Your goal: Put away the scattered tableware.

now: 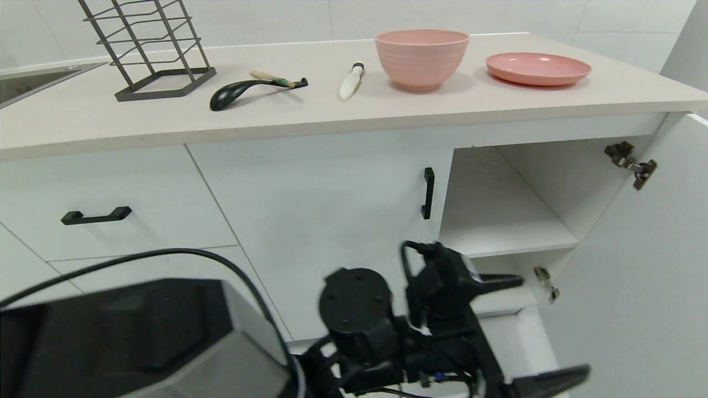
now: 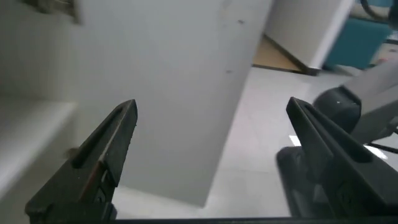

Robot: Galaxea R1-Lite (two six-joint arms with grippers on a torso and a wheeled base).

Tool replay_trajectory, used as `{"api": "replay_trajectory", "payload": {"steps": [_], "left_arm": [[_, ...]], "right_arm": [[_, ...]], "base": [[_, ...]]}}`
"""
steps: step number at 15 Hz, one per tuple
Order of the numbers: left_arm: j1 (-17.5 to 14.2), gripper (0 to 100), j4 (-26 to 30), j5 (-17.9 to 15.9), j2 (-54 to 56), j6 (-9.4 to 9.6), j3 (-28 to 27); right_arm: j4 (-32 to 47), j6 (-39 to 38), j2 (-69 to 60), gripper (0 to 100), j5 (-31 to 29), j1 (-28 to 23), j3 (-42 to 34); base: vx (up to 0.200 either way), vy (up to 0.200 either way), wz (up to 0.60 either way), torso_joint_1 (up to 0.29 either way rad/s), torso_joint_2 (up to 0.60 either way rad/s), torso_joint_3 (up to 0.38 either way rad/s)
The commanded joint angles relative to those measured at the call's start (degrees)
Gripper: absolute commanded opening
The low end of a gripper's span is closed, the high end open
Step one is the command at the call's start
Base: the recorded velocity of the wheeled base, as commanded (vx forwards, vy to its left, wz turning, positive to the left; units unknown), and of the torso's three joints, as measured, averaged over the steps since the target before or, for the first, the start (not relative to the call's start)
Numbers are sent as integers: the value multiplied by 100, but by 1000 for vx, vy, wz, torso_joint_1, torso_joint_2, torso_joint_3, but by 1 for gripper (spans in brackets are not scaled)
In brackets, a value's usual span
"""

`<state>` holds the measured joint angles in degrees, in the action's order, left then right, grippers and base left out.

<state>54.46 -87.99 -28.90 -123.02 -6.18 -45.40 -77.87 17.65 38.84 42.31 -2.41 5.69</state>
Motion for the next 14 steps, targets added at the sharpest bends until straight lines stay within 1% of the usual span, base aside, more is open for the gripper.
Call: {"api": "replay_trajectory", "payload": {"steps": [1,2,4,6,8,9,10,11,12,13,14], "left_arm": [[-1280,100,-201,16,2141,258,1675],[-1508,100,-201,16,2537,293,1973],[-1904,100,-201,16,3442,302,2676],[-2273,100,-201,16,4277,319,3424],[-2765,100,-192,25,5138,319,4039],[-3072,100,-104,34,5560,319,4355],[-3450,100,72,43,6070,319,4540],[-3749,100,406,87,6545,319,4540],[-4030,100,959,122,7239,310,4540],[-4206,100,1689,122,7854,328,4540],[-4285,100,2111,131,8241,337,4540]], "right_arm": [[0,1,1,100,49,4,-411],[35,10,-17,100,75,4,-569],[598,37,-307,100,75,13,-569],[1995,37,-1010,100,75,92,-569],[3542,45,-1985,100,49,180,-569],[4245,45,-2469,100,31,189,-569],[4975,45,-2987,100,31,197,-569],[5625,45,-3427,100,23,224,-569],[6425,54,-3884,100,14,241,-569],[6539,28,-3884,100,-21,241,-569],[6539,-25,-3884,100,-127,241,-569]], "base": [[0,0,0,0,0,0],[0,0,0,0,0,0],[0,0,0,0,0,0],[0,0,0,0,0,0],[0,0,0,0,0,0],[0,0,0,0,0,0],[0,0,0,0,0,0],[0,0,0,0,0,0],[0,0,0,0,0,0],[0,0,0,0,0,0],[0,0,0,0,0,0]]}}
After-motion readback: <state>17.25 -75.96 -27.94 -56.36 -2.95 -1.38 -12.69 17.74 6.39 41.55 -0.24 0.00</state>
